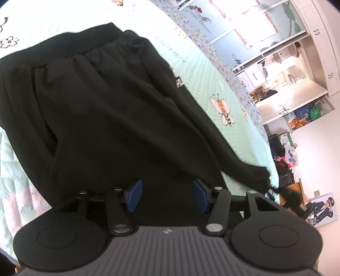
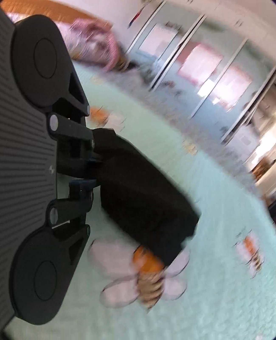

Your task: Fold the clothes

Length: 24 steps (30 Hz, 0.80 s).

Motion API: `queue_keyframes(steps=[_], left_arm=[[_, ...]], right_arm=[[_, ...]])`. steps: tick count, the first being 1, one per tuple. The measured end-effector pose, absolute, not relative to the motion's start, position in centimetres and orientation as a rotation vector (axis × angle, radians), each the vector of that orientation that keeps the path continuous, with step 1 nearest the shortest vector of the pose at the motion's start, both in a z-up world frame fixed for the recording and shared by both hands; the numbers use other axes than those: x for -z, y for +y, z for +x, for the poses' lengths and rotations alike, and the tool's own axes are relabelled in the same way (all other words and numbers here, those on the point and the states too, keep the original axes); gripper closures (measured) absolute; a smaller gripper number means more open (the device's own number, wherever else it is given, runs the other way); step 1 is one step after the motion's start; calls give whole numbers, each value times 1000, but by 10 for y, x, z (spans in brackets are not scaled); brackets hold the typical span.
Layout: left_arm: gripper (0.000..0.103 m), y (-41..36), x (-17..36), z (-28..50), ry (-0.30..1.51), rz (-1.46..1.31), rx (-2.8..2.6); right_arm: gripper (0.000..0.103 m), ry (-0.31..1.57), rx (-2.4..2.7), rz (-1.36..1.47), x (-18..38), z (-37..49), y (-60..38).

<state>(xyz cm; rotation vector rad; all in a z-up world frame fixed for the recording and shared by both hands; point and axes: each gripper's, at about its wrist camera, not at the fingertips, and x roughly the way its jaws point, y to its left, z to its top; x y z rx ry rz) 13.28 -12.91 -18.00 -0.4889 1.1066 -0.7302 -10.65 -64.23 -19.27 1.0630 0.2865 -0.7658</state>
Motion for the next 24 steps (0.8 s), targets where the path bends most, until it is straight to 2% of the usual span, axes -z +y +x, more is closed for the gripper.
queue_keyframes(steps=[1,3,7,9,10,13,15,24], left_arm=[[47,-128,179,133,1103,-491,732],[47,-126,178,134,1100,-495,731],[47,-127,181,140,1098,-499,727],[47,-128,182,139,1099,-503,730],[47,-129,182,137,1101,-501,737],[47,-132,186,137,1115,-493,745],[47,-133,190,138,1130,-489,737],[47,-144,199,141,1159,-438,709]], right_arm=[[83,284,773,1039,191,-112,-637],[74,272,776,970,185,-124,-624],[68,297,671,757,163,-120,-604],[48,350,602,624,153,-103,-603],[46,366,607,557,149,-98,-605],[45,379,686,384,144,-93,-620],[45,381,764,389,148,-98,-647],[45,341,891,778,200,-147,-770]])
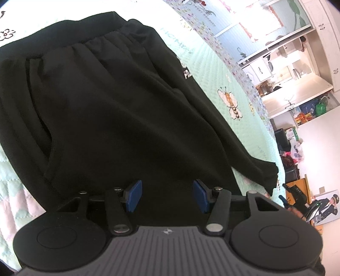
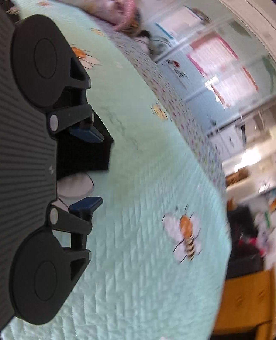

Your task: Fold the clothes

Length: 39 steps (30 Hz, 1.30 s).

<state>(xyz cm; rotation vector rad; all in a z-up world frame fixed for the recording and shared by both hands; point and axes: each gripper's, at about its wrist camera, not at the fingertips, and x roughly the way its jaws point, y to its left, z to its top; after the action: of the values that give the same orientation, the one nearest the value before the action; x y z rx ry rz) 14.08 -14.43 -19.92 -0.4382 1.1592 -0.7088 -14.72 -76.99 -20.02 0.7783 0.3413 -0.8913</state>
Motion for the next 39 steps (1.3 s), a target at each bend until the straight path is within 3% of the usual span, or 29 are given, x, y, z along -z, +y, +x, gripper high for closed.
queue_keyframes(steps=[9,10,11,12,23,27,31,35,39], left_arm=[[46,-156,195,138,1165,-394,697],[46,-156,196,138,1166,-393,696],[46,-157,197,137,1168,-391,695],[46,-158,197,137,1169,-389,697],[46,-157,193,130,1175,-410,735],[46,-160,193,126,1185,-409,749],[46,-162,193,124,1192,-398,757],[46,-166,195,122,1201,-392,749],[46,-168,196,120,1207,-382,756]], right_arm=[[46,516,836,881,225,-99,-792],[51,510,826,871,226,-102,-787],[82,506,807,857,226,-106,-780],[96,512,800,831,228,-110,-774],[100,253,848,592,187,-220,-684],[94,384,944,679,207,-241,-691],[84,268,967,747,199,-258,-681],[44,246,816,749,185,-222,-677],[43,255,814,853,198,-177,-710]])
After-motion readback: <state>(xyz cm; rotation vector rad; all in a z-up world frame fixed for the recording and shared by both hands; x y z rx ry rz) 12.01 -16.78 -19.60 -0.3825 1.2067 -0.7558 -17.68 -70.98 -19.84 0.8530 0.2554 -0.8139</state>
